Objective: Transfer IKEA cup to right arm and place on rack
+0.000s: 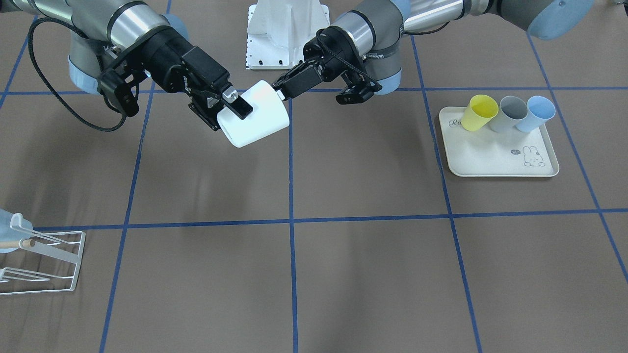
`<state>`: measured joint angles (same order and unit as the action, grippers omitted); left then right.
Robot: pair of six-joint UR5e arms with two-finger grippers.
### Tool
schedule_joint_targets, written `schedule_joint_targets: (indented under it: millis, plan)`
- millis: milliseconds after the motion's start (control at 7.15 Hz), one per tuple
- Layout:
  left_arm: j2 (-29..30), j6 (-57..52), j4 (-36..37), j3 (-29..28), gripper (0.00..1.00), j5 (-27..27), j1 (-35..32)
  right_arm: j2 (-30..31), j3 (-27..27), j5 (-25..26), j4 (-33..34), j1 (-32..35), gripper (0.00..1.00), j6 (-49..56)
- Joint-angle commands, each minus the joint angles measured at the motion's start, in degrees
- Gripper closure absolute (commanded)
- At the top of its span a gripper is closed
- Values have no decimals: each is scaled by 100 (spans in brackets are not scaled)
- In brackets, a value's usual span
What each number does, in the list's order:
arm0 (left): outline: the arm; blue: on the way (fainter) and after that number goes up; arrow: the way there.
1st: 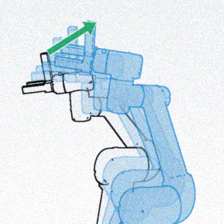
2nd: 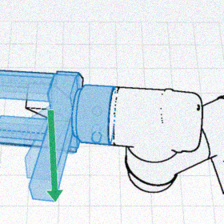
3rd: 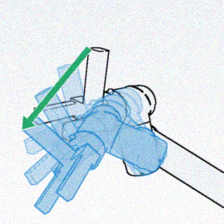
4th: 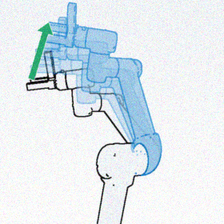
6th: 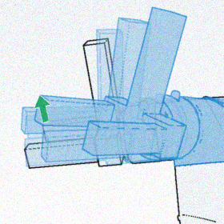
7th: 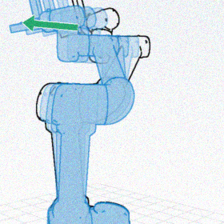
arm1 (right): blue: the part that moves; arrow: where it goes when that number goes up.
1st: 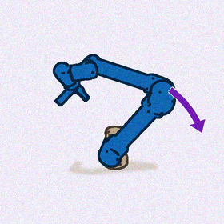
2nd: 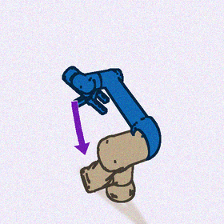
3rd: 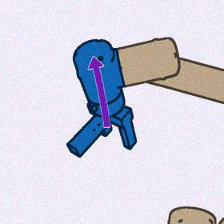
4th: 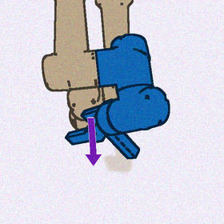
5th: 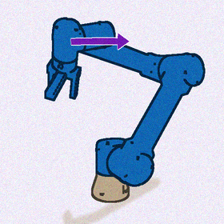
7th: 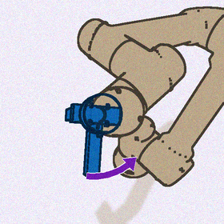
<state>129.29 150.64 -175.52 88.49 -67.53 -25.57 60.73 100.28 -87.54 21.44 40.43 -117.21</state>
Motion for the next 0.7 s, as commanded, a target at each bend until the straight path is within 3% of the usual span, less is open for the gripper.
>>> schedule_joint_targets:
  millis: [0,280,420,560]
  plan:
    - [44,0,0,-7,100,99,78,0,0,0,-9,0,5,-4]
    - [44,0,0,-7,100,108,87,9,0,0,0,0,8,-4]
    - [44,0,0,-7,100,108,78,9,0,0,0,0,47,5]
    - [18,-35,-17,-7,84,126,78,9,-35,0,-9,0,99,5]
